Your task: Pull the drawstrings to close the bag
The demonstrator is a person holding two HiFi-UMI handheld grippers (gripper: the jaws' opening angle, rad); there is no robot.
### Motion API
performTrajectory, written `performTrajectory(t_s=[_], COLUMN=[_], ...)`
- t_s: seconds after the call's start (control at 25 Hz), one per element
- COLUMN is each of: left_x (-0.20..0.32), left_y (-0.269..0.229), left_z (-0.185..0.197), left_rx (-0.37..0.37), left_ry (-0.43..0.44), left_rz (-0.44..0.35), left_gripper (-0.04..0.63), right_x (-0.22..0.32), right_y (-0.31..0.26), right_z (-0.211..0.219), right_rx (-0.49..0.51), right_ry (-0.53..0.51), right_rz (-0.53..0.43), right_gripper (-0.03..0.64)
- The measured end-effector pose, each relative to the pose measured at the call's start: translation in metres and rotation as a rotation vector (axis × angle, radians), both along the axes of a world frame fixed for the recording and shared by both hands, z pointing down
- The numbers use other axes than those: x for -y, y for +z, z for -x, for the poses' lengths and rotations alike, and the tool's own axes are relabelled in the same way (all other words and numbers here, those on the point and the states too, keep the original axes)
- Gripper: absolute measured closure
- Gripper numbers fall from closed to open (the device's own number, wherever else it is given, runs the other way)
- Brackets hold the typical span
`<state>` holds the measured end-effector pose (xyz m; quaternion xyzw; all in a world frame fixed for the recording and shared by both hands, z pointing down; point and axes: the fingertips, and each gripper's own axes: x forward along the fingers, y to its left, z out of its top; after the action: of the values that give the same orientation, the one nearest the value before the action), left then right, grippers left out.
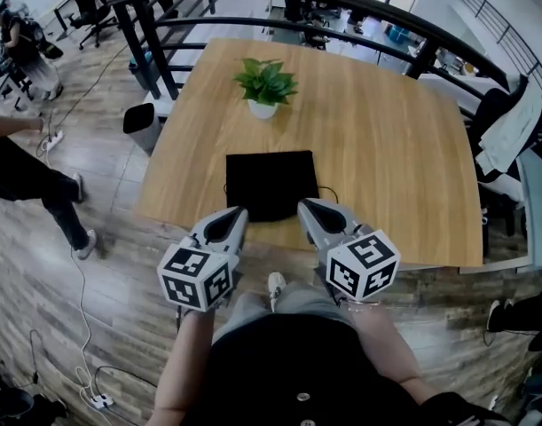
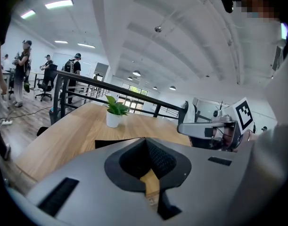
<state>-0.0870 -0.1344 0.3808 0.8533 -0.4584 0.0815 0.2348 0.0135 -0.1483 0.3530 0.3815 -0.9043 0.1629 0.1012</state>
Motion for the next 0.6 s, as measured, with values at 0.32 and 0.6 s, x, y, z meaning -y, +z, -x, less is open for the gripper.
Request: performTrajectory(t_s=[0.32, 0.6], left_x=[-0.0003, -0.001], left_y=[0.0018, 0.0044], left_z=[0.0014, 0.001], left_rx=[-0.004, -0.004], left_ry=[0.003, 0.005], left_rz=[0.01, 0.014], left_gripper=[0.58, 0.58], right_x=[-0.0003, -0.0031], right_y=[0.0016, 0.0037], right_z=[0.0, -0.0011], right_rx=[-0.002, 0.01], right_ry=[0.002, 0.001], right_rz=[0.009, 0.011], right_gripper=[0.618, 0.62])
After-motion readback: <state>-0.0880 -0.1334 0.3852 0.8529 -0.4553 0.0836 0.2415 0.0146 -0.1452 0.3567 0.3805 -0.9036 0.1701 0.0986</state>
